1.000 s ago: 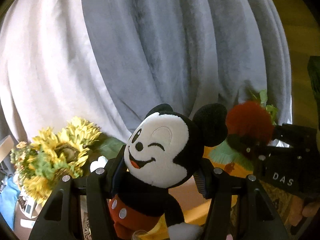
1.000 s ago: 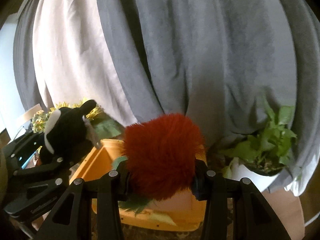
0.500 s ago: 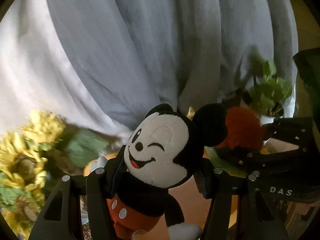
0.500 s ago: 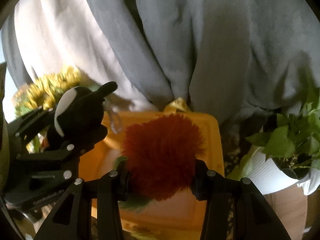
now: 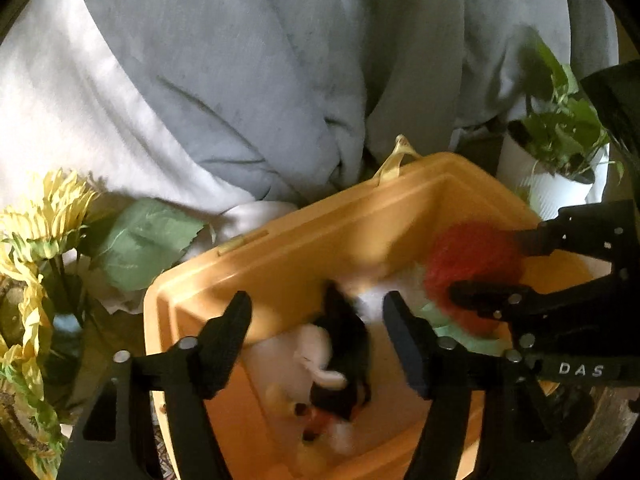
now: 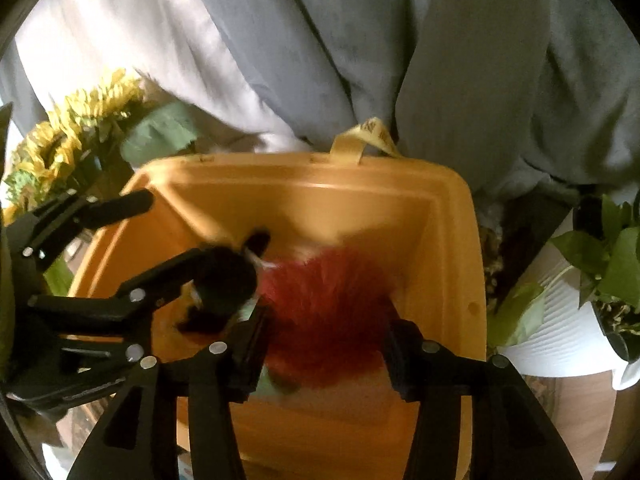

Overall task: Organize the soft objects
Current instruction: 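Open both grippers to drop Mickey and the pompom into the orange crate, then withdraw both tools from the crate back over the rug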

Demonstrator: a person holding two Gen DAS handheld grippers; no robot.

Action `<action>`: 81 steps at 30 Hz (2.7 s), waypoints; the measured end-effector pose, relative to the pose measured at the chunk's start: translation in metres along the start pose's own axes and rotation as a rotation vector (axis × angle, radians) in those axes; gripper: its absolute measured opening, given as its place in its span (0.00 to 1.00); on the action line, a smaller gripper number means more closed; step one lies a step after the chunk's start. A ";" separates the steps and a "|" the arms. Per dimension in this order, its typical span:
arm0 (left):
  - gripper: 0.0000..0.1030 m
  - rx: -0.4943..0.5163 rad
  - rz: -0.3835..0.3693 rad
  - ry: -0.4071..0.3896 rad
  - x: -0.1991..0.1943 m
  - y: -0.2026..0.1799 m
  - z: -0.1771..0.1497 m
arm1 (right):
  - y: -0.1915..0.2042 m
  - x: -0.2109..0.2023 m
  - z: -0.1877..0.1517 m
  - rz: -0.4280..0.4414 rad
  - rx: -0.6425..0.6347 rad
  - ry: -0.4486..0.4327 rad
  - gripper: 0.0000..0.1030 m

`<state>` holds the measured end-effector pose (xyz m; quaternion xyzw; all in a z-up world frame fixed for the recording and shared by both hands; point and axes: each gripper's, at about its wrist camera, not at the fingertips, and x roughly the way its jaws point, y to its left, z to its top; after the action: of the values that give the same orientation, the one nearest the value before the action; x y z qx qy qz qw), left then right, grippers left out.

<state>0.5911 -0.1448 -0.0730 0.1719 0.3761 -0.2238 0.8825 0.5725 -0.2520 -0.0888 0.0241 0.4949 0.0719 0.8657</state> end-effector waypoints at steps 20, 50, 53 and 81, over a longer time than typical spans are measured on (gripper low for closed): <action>0.97 -0.118 0.156 -0.160 -0.092 0.001 -0.016 | 0.014 -0.085 -0.015 -0.057 0.032 -0.211 0.71; 1.00 -0.245 0.329 -0.317 -0.241 -0.027 -0.140 | 0.095 -0.197 -0.149 -0.177 0.008 -0.484 0.71; 1.00 -0.247 0.323 -0.331 -0.247 -0.031 -0.155 | 0.100 -0.199 -0.163 -0.163 0.006 -0.481 0.71; 1.00 -0.233 0.201 -0.176 -0.214 -0.058 -0.247 | 0.107 -0.129 -0.253 -0.137 0.068 -0.188 0.71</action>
<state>0.2842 -0.0204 -0.0848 0.0848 0.3016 -0.1037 0.9440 0.2801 -0.1724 -0.0955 0.0264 0.4142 -0.0068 0.9098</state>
